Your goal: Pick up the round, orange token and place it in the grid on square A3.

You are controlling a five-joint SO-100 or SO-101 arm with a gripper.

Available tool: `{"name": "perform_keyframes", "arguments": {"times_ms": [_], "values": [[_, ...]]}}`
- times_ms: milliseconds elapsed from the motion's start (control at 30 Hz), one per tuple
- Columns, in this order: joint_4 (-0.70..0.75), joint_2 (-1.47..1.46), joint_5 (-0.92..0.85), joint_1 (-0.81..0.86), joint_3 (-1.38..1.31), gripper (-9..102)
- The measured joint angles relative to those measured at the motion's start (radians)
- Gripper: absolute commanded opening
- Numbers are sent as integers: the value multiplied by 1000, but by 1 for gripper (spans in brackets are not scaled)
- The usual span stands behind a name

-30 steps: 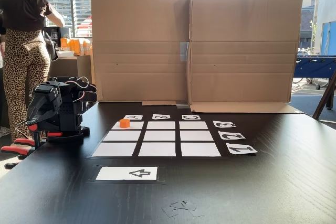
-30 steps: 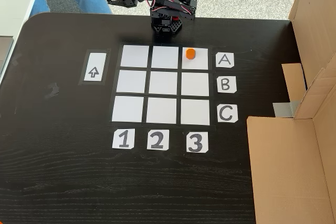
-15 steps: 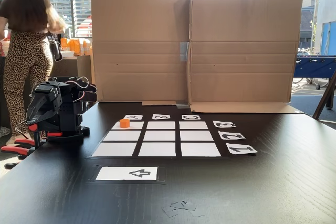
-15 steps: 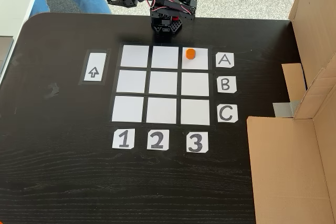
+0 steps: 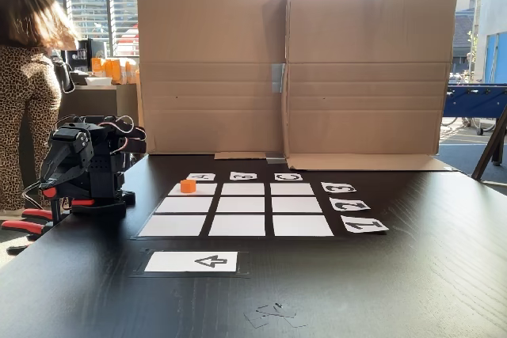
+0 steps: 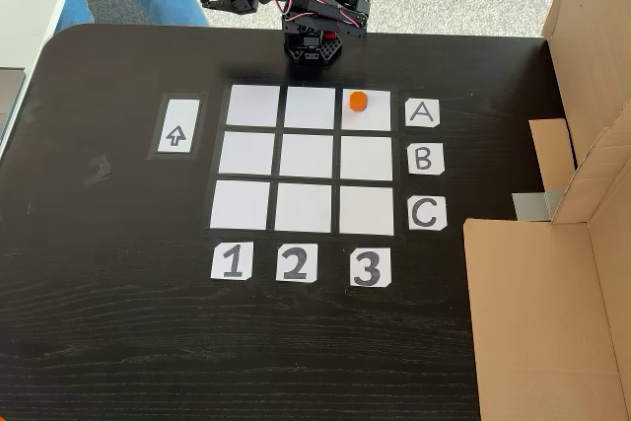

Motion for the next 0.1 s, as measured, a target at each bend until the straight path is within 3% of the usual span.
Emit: {"name": "perform_keyframes", "arguments": {"times_ms": [100], "values": [[0,0,0,0,0,0]]}}
